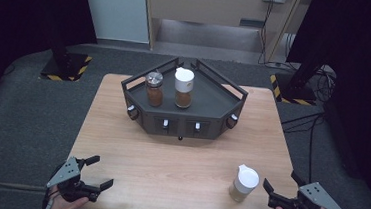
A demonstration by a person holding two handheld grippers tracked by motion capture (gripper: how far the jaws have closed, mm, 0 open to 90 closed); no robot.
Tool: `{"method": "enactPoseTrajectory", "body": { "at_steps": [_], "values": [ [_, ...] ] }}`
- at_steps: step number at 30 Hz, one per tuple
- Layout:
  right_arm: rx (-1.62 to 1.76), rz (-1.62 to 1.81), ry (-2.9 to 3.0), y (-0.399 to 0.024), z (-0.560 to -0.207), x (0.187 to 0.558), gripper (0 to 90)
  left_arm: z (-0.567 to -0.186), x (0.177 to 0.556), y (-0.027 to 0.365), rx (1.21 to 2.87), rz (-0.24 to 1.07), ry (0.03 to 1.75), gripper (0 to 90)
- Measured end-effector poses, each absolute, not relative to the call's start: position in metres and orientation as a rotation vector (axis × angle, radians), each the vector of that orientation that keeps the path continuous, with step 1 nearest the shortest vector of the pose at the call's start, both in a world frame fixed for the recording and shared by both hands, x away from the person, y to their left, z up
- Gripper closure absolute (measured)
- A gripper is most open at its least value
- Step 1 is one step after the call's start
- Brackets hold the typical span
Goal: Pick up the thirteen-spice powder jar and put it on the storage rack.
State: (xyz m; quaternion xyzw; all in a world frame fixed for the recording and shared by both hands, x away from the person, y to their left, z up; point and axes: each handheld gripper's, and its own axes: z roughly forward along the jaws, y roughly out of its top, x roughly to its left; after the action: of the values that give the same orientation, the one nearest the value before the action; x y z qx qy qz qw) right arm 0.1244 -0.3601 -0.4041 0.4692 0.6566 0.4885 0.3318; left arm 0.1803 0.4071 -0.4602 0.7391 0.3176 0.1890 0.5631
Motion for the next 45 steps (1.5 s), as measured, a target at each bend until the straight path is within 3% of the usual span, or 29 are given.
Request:
{"method": "enactPoseTrajectory", "body": {
  "at_steps": [14,45],
  "values": [
    [1.202,1.237,1.718,-0.36,-0.42,0.126,3.8,-0.461,0.18,0.408,1.733,0.443,0.73,0.6],
    [1.219,1.255,1.737,-0.364,-0.421,0.128,4.2,-0.46,0.181,0.407,1.745,0.439,0.72,0.6]
  ]
}}
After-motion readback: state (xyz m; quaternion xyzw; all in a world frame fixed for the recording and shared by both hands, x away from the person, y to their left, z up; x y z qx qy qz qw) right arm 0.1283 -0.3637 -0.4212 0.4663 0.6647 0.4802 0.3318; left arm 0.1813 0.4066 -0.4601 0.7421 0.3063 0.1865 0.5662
